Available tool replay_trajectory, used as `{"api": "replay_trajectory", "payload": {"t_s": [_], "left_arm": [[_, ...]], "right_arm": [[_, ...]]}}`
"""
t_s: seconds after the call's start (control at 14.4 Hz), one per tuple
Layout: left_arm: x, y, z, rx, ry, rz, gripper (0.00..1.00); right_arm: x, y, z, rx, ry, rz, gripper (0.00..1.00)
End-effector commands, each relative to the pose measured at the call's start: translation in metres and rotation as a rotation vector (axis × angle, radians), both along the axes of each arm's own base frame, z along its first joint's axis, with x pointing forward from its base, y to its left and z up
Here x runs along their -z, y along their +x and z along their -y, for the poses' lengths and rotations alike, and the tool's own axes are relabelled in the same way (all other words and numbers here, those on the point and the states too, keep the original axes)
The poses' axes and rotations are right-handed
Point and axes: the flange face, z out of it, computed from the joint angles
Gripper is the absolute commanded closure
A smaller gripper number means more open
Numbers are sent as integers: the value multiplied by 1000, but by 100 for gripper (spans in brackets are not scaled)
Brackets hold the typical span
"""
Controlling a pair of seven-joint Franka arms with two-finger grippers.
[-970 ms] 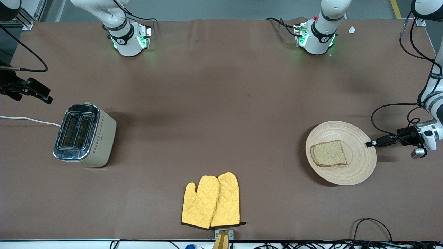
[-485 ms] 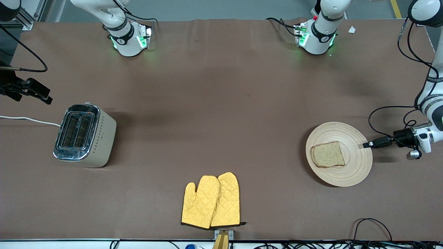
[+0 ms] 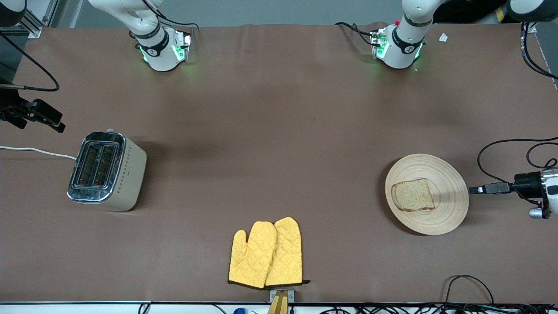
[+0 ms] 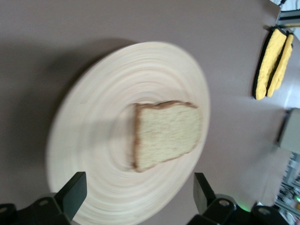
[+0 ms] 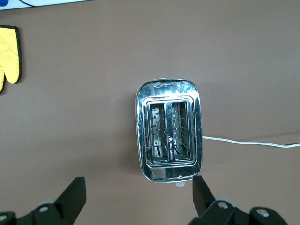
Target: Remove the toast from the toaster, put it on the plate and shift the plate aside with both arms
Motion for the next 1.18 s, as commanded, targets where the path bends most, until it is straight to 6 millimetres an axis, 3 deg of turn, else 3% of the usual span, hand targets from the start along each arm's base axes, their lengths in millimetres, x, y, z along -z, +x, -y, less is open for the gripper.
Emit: {"api": "replay_trajectory", "payload": {"t_s": [0.0, 0.21, 0.42, 0.48, 0.62, 0.76, 0.97, 1.11], "left_arm": [[-79, 0, 53, -14, 174, -35, 0], [-153, -14, 97, 6, 313, -42, 0], [-245, -41, 148, 8, 494, 27, 0], [-267, -52, 165, -5, 545, 27, 0], [-301, -73, 201, 9, 642, 53, 0], [-332, -93, 222, 23, 705, 85, 0], [-357, -110, 231, 11, 749, 124, 0], [-365, -127, 238, 21, 793, 123, 0]], "right_arm": [[0, -4, 2, 12, 14, 8, 0], [-7, -8, 5, 24, 14, 12, 0], [-14, -21, 10, 70, 79, -28, 0], [-17, -23, 7, 76, 125, -27, 0], [-22, -23, 6, 70, 136, -17, 0], [-22, -24, 10, 61, 120, -20, 0], [-21, -25, 22, 73, 66, -25, 0], [-20, -25, 19, 63, -1, -31, 0]]}}
